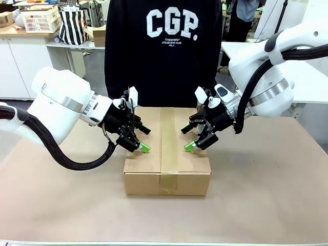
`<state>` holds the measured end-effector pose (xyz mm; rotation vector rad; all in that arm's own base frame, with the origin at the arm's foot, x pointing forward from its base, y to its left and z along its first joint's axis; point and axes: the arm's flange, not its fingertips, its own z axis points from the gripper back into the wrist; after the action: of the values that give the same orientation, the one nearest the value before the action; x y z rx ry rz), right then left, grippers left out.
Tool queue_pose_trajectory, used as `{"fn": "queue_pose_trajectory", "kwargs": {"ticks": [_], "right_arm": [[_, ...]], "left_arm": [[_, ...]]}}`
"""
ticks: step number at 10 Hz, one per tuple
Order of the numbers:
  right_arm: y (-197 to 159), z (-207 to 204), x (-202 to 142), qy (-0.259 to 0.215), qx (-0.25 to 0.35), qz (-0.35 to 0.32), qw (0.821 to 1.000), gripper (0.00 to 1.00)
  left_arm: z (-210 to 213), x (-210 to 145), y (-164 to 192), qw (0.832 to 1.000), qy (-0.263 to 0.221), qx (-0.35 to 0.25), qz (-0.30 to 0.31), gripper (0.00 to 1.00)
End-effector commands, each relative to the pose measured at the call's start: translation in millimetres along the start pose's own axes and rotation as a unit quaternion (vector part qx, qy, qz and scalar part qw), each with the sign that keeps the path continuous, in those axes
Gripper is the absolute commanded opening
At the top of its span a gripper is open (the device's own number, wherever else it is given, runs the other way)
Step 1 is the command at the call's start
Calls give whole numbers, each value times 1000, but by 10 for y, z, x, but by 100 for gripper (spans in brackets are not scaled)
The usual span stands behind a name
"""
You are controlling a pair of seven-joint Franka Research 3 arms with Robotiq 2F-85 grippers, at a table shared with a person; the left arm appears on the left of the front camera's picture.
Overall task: Pack the gift set into the box.
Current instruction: Press and hold the closed box until the human finishes sealing it.
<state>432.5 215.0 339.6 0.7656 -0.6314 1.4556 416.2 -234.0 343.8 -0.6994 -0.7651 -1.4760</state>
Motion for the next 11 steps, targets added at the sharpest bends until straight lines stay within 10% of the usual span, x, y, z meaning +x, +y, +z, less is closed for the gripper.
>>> {"fn": "queue_pose_trajectory", "kwargs": {"ticks": [1, 5, 9, 11], "right_arm": [[34, 93, 65, -22, 28, -45, 998, 100], [504, 1119, 323, -87, 112, -318, 937, 100], [927, 2062, -158, -167, 101, -444, 874, 100], [1209, 2420, -538, -244, 22, -494, 834, 100]], "left_arm": [[89, 126, -41, 998, -38, -32, 39, 100], [897, 841, -386, 949, -119, -128, 263, 100], [1754, 477, -763, 869, -136, -147, 453, 100], [2364, 71, -1050, 843, -233, -49, 482, 100]]}}
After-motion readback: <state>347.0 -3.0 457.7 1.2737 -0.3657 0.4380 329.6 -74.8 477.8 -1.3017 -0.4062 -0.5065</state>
